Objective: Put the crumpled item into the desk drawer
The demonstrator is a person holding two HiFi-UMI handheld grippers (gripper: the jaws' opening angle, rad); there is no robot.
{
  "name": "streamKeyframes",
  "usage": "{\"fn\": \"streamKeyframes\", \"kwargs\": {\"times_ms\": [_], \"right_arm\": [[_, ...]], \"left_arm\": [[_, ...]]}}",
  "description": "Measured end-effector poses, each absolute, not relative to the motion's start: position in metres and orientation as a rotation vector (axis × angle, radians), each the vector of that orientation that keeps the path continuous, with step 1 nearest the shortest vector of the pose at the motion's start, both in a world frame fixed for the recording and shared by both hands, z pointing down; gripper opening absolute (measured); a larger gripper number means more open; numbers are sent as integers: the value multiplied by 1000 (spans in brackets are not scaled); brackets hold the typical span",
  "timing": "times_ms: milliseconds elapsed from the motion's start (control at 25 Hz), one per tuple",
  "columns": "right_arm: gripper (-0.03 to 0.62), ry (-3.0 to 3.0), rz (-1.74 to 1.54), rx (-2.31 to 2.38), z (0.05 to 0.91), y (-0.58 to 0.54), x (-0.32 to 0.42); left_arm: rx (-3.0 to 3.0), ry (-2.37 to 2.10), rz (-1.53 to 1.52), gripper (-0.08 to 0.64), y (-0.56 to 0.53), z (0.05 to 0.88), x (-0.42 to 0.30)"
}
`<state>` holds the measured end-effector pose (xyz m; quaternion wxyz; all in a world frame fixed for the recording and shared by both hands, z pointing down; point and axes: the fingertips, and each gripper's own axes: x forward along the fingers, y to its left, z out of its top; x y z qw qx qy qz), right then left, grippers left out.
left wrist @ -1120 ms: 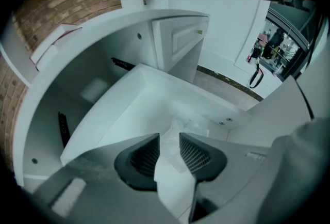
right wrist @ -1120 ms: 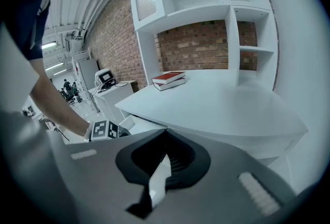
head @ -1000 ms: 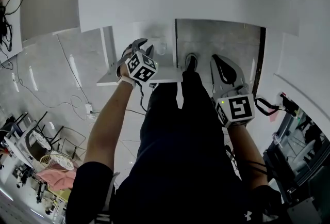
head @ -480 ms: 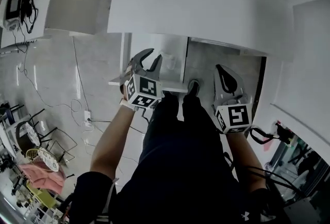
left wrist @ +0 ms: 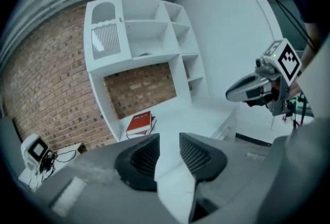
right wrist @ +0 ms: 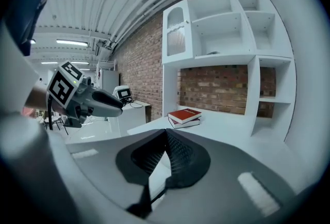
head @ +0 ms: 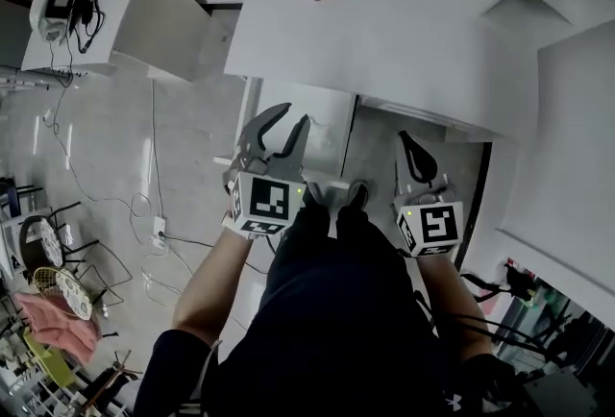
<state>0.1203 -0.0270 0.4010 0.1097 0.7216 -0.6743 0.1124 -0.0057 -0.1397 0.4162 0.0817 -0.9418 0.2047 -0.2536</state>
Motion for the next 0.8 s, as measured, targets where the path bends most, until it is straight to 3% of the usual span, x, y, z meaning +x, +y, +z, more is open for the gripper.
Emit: {"fn": "streamKeyframes", "kwargs": {"times_ms": [240,600,800], "right_arm": [[2,-2037,219,2156,356,-29,122],[2,-2136,-26,2197,272,-26,113],[2,-2166,-119,2200,240,-25,107]], "left_arm": [[-2839,641,-562,126,-124,345,-5],[-2905,720,-257,12,-94,260,-13],[-2902,741,-173,3,-88,235,-21]]}}
